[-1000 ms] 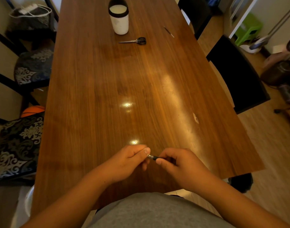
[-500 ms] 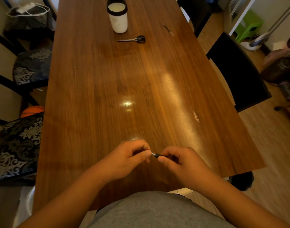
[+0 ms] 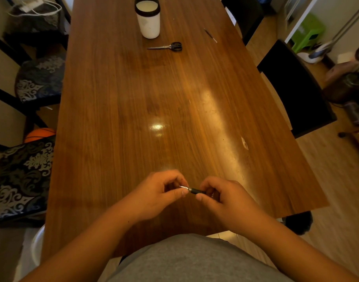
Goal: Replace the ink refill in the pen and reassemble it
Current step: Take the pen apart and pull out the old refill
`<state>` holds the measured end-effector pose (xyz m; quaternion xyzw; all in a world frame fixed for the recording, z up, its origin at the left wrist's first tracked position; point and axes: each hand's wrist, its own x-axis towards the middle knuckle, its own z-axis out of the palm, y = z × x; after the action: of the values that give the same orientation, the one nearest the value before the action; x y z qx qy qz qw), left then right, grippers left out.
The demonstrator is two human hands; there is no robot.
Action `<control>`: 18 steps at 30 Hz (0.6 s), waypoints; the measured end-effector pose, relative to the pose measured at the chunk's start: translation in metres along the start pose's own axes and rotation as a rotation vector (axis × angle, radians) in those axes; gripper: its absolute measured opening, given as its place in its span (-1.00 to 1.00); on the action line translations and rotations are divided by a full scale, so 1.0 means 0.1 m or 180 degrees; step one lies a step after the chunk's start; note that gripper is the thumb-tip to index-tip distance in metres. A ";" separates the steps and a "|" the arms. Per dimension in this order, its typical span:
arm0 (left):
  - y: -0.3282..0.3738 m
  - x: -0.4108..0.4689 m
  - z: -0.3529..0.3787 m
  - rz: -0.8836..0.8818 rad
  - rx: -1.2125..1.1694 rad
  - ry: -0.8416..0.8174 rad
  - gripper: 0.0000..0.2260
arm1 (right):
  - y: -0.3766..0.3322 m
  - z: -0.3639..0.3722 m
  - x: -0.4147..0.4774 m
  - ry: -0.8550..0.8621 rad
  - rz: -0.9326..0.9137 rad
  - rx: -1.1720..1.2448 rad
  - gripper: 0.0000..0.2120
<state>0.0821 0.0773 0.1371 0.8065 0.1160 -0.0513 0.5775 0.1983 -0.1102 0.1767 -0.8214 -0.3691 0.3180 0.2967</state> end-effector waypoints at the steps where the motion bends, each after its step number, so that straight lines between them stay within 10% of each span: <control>1: -0.01 0.00 0.01 0.0002 -0.0003 0.0019 -0.91 | -0.01 0.00 0.00 -0.0003 -0.0004 0.0027 -0.91; 18: 0.02 -0.03 -0.02 0.0077 0.0085 0.0023 -0.88 | 0.00 0.01 0.01 -0.0072 -0.0070 -0.0039 -0.82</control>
<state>0.0797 0.0776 0.1406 0.8157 0.1077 -0.0429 0.5668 0.1979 -0.1095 0.1758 -0.8155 -0.3833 0.3217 0.2909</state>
